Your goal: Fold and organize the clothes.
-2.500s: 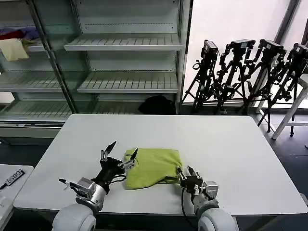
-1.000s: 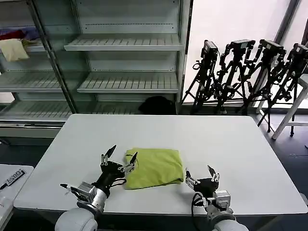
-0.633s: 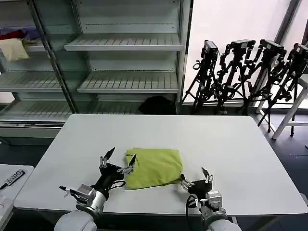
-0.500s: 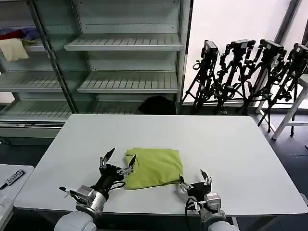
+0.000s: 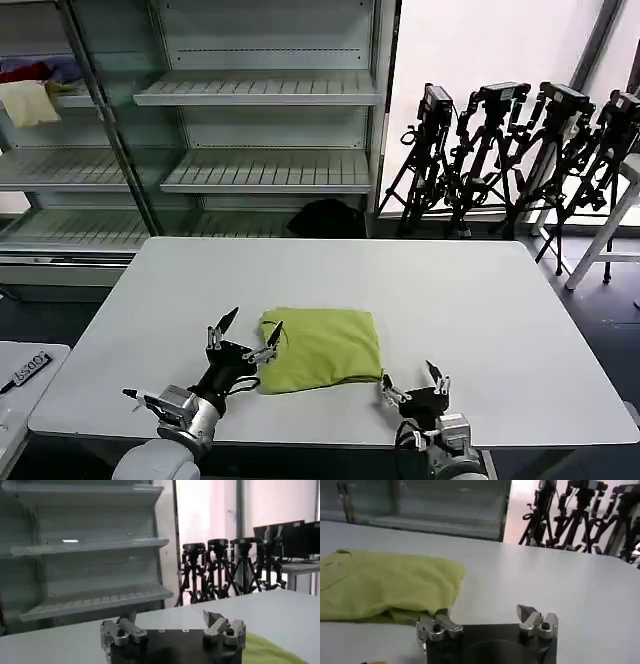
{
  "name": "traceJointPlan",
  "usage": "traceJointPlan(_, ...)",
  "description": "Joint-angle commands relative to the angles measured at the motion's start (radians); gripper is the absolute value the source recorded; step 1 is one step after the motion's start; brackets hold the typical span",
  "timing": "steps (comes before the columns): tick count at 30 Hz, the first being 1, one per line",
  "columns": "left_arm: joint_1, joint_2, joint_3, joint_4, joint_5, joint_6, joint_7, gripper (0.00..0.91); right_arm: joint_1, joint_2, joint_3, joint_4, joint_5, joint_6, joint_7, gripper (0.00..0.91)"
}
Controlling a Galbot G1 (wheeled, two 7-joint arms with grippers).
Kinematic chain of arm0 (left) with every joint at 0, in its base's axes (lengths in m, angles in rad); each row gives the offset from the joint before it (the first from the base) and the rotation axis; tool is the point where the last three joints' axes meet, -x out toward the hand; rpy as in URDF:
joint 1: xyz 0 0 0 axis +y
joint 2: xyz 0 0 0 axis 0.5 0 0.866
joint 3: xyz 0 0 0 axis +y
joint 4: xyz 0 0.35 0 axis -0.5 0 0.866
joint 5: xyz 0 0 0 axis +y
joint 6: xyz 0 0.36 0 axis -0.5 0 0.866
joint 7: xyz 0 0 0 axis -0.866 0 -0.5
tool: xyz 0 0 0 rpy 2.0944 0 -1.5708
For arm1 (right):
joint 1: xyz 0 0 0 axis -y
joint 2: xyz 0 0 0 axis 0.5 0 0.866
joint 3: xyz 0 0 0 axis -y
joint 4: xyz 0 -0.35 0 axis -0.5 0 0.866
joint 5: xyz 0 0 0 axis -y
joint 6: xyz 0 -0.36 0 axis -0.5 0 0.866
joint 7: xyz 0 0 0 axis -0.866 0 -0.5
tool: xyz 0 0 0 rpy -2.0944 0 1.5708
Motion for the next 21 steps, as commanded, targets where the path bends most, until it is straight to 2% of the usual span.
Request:
traceJointPlan(1, 0.003, -0.005, -0.009, -0.01, -0.071, -0.018, -0.014, 0.907, -0.001, -0.014, 0.176, 0.092, 0.036, 0.012, -0.012, 0.907)
traceJointPlan(12, -0.021, 0.002, -0.056, 0.022, -0.184, -0.03, -0.017, 0.907, -0.007, -0.085, 0.332, 0.094, 0.139, 0.023, -0.05, 0.907)
traceJointPlan(21, -0.024, 0.03, -0.124, 0.075, -0.248, -0.038, -0.039, 0.907, -0.01, -0.111, 0.385, 0.045, 0.178, 0.05, -0.034, 0.907)
